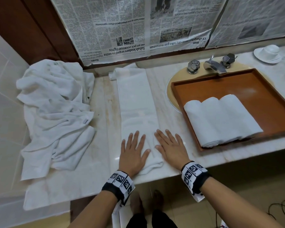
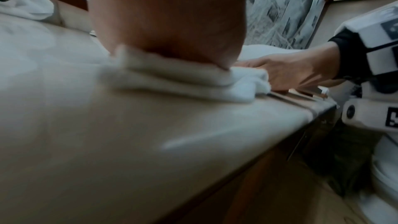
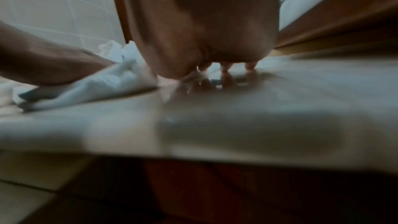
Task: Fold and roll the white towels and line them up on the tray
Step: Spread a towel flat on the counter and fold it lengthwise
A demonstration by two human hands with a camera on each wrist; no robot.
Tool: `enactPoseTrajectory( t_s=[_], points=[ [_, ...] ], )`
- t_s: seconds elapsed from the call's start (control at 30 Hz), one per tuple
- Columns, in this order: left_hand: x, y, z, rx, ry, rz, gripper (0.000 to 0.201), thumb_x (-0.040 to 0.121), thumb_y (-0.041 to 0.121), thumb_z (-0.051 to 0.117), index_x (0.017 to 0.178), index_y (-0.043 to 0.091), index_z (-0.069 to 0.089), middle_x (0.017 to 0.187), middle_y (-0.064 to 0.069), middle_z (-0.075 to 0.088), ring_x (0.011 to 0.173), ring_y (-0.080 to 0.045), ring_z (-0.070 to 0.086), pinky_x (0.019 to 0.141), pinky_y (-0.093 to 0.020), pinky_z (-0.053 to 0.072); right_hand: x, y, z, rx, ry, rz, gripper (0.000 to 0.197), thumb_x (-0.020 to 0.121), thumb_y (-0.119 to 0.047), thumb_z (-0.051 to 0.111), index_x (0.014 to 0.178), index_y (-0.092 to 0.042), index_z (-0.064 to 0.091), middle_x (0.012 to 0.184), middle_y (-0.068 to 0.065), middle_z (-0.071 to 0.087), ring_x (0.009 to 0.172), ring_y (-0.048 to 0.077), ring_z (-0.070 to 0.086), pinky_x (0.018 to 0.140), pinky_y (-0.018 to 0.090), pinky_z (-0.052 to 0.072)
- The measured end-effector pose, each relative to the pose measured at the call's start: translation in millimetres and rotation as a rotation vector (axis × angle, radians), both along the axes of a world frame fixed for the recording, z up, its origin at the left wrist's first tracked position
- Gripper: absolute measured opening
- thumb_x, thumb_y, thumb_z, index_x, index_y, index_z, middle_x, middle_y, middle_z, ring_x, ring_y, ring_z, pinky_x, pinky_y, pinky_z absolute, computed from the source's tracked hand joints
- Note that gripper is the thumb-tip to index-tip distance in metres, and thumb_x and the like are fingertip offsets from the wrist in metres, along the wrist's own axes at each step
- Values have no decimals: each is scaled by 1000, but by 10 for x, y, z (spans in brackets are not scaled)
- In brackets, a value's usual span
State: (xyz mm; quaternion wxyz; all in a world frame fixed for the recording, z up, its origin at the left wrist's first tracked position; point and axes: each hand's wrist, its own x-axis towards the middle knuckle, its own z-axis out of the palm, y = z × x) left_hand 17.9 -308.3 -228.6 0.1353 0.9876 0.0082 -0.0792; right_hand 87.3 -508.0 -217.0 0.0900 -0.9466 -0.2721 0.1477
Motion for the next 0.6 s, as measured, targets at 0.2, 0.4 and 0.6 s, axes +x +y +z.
enactPoseTrajectory(
  t_s=[0.2,0.4,0.6],
  points=[
    [-20,49,-21,30,15,-19,78,95,69,-1,160,27,4,167,0,-8,154,-23,-8,120,-45,-11,-61,-223,153,323,170,-21,58,90,-55,41,139,-28,53,152,-9,42,141,15,34,119,43,23],
    [-15,7,-22,30,37,17,78,94,67,4,160,26,0,167,0,-14,153,-22,-15,121,-48,-10,-230,-332,247,432,314,-55,30,81,-48,72,107,-33,71,111,-17,65,106,9,53,102,39,38],
    [-11,1,-4,13,39,12,86,88,73,-9,160,27,0,167,1,-14,153,-22,-14,121,-49,-8,-246,-283,375,445,392,-122,24,75,-38,83,91,-28,69,94,-12,67,92,8,58,90,27,43]
  ],
)
